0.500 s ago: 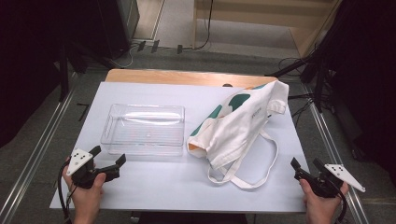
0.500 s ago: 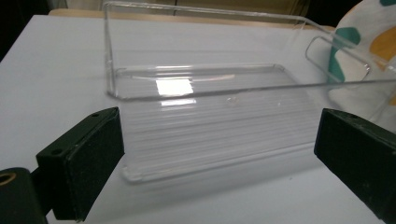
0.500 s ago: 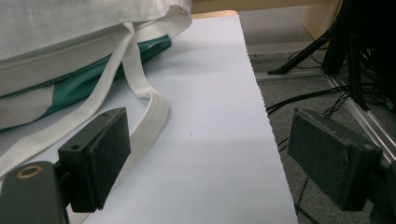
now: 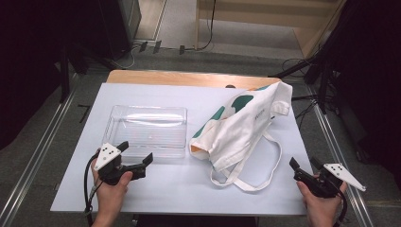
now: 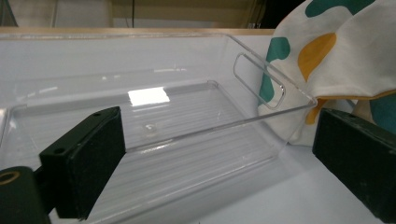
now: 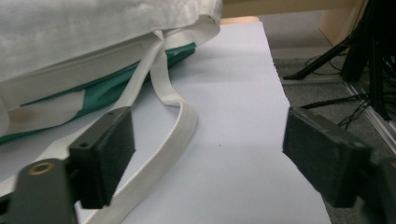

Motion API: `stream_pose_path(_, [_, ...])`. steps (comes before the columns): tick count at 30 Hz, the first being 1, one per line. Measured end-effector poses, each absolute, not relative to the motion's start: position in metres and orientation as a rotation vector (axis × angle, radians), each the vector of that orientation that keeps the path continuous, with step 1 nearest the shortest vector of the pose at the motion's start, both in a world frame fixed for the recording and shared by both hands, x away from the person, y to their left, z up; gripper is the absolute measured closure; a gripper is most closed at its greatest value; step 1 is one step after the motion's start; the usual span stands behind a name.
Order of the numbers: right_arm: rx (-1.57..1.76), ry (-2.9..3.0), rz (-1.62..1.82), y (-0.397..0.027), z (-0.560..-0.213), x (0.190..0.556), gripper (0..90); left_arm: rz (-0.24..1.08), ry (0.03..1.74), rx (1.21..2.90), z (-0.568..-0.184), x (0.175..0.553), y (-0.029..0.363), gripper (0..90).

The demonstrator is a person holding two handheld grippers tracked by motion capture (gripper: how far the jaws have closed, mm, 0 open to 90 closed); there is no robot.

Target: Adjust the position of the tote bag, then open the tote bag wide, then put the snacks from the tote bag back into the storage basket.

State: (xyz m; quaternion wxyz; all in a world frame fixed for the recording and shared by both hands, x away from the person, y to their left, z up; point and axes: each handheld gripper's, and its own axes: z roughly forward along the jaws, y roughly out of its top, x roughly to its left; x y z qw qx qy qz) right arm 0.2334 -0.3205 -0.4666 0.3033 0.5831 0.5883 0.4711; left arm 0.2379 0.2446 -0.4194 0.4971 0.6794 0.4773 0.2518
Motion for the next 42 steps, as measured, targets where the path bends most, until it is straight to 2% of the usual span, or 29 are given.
stream_pose_path(1, [1.534, 1.554, 1.248, -0.319, -0.466, 0.233, 29.3, 0.615, 1.148, 1.648, -0.418, 0.238, 0.242, 4.6])
stream_pose_path(8, [1.505, 1.511, 1.265, -0.320, -0.464, 0.232, 42.2, 0.589, 1.129, 1.655, -0.410, 0.241, 0.231, 6.8])
stream_pose_path(10, [1.482, 1.517, 1.313, -0.321, -0.464, 0.232, 51.1, 0.577, 1.116, 1.654, -0.409, 0.242, 0.225, 6.9])
stream_pose_path(13, [1.421, 1.542, 1.387, -0.321, -0.465, 0.235, 54.0, 0.552, 1.096, 1.666, -0.407, 0.245, 0.212, 6.9])
stream_pose_path(22, [1.445, 1.617, 1.357, -0.308, -0.455, 0.246, 52.3, 0.477, 1.008, 1.730, -0.400, 0.251, 0.160, 7.9])
stream_pose_path(26, [1.464, 1.643, 1.351, -0.301, -0.453, 0.252, 49.7, 0.440, 0.969, 1.739, -0.399, 0.251, 0.139, 9.0])
stream_pose_path(29, [1.473, 1.667, 1.330, -0.294, -0.453, 0.253, 44.1, 0.417, 0.936, 1.763, -0.400, 0.251, 0.126, 9.0])
stream_pose_path(36, [1.466, 1.670, 1.326, -0.286, -0.452, 0.256, 42.9, 0.366, 0.873, 1.784, -0.402, 0.251, 0.099, 9.0])
stream_pose_path(40, [1.468, 1.668, 1.318, -0.285, -0.451, 0.261, 43.0, 0.358, 0.830, 1.810, -0.403, 0.250, 0.084, 18.5])
stream_pose_path(42, [1.474, 1.664, 1.321, -0.284, -0.451, 0.262, 43.1, 0.355, 0.835, 1.825, -0.404, 0.251, 0.080, 38.0])
